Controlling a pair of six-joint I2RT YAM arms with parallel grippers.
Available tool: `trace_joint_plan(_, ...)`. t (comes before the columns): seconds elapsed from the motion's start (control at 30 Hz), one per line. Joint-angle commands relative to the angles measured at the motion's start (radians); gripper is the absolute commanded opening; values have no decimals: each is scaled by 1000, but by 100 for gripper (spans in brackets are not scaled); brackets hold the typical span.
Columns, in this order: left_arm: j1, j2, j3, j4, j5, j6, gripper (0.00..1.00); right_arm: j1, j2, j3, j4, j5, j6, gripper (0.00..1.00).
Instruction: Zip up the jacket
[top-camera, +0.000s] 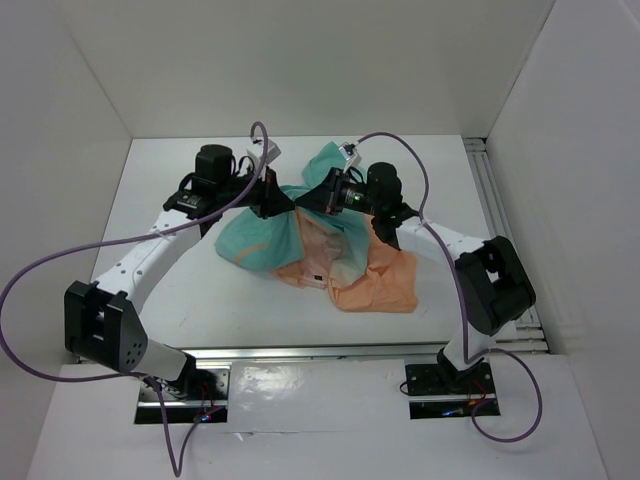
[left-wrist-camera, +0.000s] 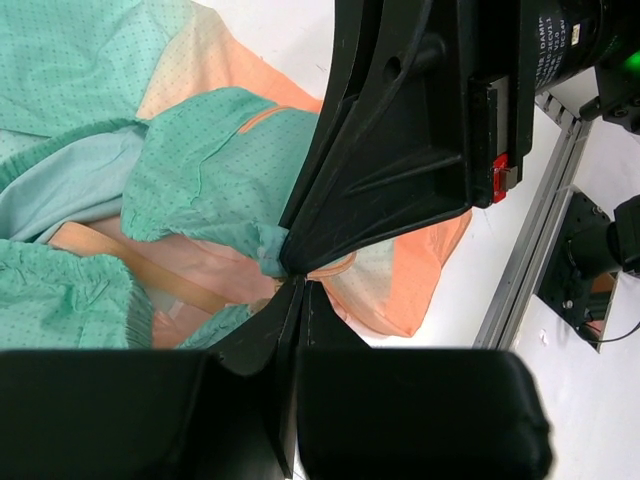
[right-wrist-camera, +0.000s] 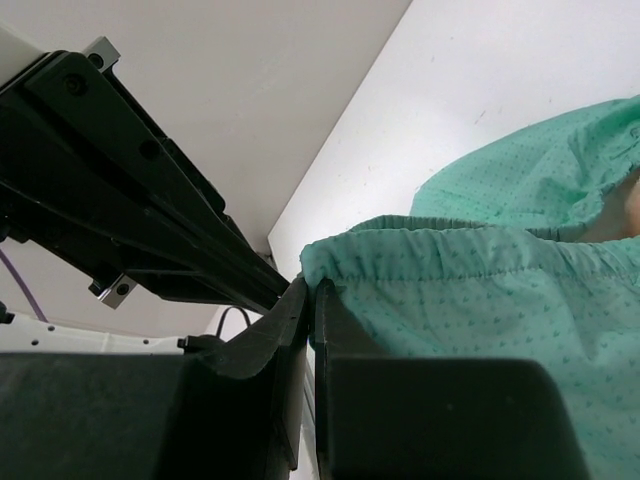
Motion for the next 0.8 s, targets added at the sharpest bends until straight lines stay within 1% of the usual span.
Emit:
trace_joint_plan(0.0, -18, 17, 21, -33, 21, 27, 0, 4, -75, 46, 64, 53, 9, 0)
trace_joint_plan(0.17, -18, 17, 30, -53, 31, 37, 0, -17, -96, 35, 64, 82, 9, 0)
trace_joint_plan(0.27, -18, 17, 30, -62, 44, 46, 0, -40, -106, 35, 30, 82, -3, 0)
trace_joint_plan(0.43, -18, 17, 30, -62, 128, 46, 0, -49, -106, 47, -3, 104, -22, 0)
trace_joint_plan(0.5, -18, 17, 30, -62, 149, 46, 0, -49, -78, 67, -3, 104, -22, 0)
trace_joint_plan(0.7, -27, 17, 30, -50, 150, 27, 0, -49, -43, 130, 7, 114, 1, 0)
trace_joint_plan(0.77, -38, 17, 18, -27, 110, 0, 0, -49, -34, 155, 18, 125, 26, 0)
